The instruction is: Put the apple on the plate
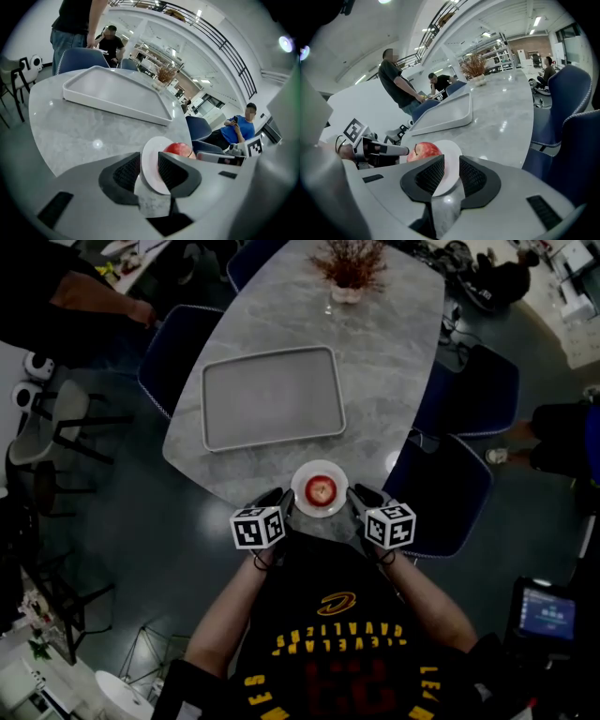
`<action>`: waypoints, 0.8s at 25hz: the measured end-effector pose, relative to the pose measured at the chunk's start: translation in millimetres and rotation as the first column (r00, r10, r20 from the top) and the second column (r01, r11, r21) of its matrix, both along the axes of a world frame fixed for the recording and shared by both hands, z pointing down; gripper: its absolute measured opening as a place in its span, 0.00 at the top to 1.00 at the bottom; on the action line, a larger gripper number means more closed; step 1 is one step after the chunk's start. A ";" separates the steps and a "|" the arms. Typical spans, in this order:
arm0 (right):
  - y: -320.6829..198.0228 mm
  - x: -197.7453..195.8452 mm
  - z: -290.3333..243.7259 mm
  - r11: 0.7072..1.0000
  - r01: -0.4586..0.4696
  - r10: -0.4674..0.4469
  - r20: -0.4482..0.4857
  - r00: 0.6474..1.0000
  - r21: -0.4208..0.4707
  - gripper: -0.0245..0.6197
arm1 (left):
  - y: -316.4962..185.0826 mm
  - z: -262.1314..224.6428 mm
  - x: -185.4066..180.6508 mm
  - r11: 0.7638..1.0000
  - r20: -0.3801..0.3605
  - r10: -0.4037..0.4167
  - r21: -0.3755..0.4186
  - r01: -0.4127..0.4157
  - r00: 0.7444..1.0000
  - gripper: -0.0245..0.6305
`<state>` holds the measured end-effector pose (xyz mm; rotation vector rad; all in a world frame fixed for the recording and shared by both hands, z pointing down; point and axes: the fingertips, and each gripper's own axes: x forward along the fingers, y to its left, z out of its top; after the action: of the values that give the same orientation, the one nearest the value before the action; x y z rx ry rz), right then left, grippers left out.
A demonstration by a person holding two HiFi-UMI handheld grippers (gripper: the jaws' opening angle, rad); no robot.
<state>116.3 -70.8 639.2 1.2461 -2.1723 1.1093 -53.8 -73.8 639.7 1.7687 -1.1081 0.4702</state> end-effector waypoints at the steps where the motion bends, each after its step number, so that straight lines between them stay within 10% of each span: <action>1: 1.0 -0.3 7.0 1.000 0.001 -0.001 -0.005 1.000 -0.015 0.83 | -0.4 5.7 1.3 1.000 -0.004 0.005 -0.014 -0.005 1.000 0.80; 20: 10.8 -6.1 48.4 0.985 -0.015 0.019 0.017 1.000 -0.174 0.83 | 0.9 40.0 23.0 0.989 -0.046 0.069 -0.126 -0.074 0.997 0.80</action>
<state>110.1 -60.0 687.6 1.1835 -2.0320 1.2913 -30.8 -72.9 679.7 1.7028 -0.9675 0.5340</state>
